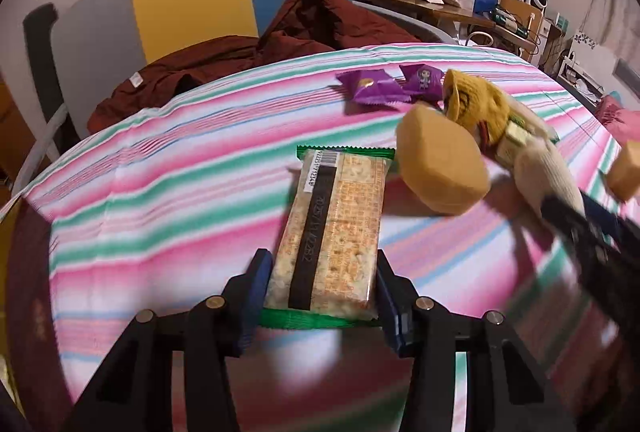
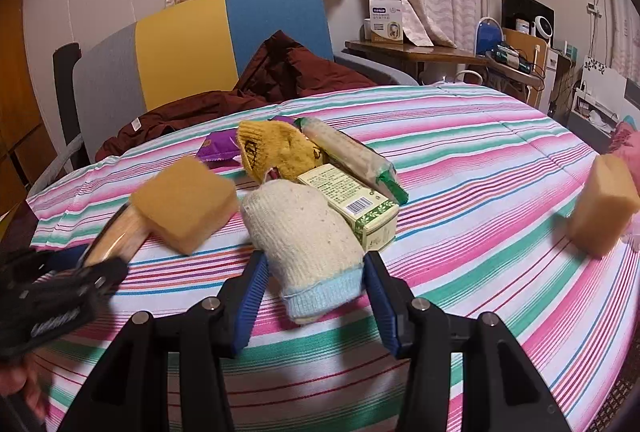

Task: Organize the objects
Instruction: 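Grasp the cracker packet with green ends with the left tool, then place the cracker packet in the tray with the left tool while the right tool carries the sock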

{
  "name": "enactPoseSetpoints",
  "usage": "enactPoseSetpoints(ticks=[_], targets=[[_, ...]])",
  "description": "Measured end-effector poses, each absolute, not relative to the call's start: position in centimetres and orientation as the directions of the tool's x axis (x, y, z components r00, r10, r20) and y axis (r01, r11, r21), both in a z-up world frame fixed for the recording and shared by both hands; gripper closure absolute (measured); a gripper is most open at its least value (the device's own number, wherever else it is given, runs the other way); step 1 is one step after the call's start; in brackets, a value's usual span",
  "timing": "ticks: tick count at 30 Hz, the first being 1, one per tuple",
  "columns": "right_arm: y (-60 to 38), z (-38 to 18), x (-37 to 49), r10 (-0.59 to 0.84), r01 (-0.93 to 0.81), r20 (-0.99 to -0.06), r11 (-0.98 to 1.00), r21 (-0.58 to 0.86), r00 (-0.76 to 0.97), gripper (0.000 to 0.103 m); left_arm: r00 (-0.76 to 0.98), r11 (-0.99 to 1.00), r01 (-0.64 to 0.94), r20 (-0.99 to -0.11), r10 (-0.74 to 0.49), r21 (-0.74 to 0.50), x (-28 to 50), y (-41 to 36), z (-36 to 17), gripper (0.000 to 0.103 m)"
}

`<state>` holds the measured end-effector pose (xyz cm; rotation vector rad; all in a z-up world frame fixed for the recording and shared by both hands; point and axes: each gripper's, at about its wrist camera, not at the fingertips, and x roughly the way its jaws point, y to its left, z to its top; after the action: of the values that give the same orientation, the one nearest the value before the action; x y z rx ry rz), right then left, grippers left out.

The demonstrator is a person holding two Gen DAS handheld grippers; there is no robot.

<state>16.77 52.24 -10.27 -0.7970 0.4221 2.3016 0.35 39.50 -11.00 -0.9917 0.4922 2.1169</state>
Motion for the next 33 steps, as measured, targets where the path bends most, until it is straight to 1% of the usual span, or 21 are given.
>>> enactPoseSetpoints(ticks=[4,8,13,16,20,26,33], targets=[[51.8,-10.1,16.6,0.48,-0.664,-0.634,-0.744,0.072,-0.607,0.054,-0.443,-0.68,-0.734,-0.763,0.471,0.006,1.6,36.0,-10.9,0.055],[50.5,-9.6,16.1,0.478,-0.624,-0.613,-0.781,0.03,-0.629,0.055,-0.436,-0.683,-0.73,-0.754,0.492,-0.023,3.0,32.7,-10.5,0.055],[48.3,-9.1,15.2,0.455,-0.555,-0.598,-0.832,-0.022,-0.659,0.055,-0.462,-0.705,-0.706,-0.712,0.529,-0.066,4.3,28.4,-8.5,0.055],[47.2,-8.9,15.0,0.443,-0.53,-0.596,-0.847,-0.033,-0.67,0.055,-0.498,-0.723,-0.688,-0.686,0.531,-0.059,4.6,25.9,-6.9,0.055],[46.0,-8.8,15.0,0.402,-0.498,-0.604,-0.867,-0.011,-0.688,0.055,-0.545,-0.766,-0.642,-0.685,0.483,-0.029,4.0,22.4,-5.4,0.055],[44.2,-8.5,14.7,0.382,-0.469,-0.605,-0.883,-0.015,-0.699,0.055,-0.585,-0.849,-0.525,-0.697,0.414,-0.064,1.7,16.7,-4.9,0.055],[41.0,-7.2,14.6,0.288,-0.433,-0.594,-0.894,0.115,-0.751,0.055,-0.58,-0.912,-0.395,-0.741,0.34,-0.11,-1.3,11.8,-5.9,0.055]])
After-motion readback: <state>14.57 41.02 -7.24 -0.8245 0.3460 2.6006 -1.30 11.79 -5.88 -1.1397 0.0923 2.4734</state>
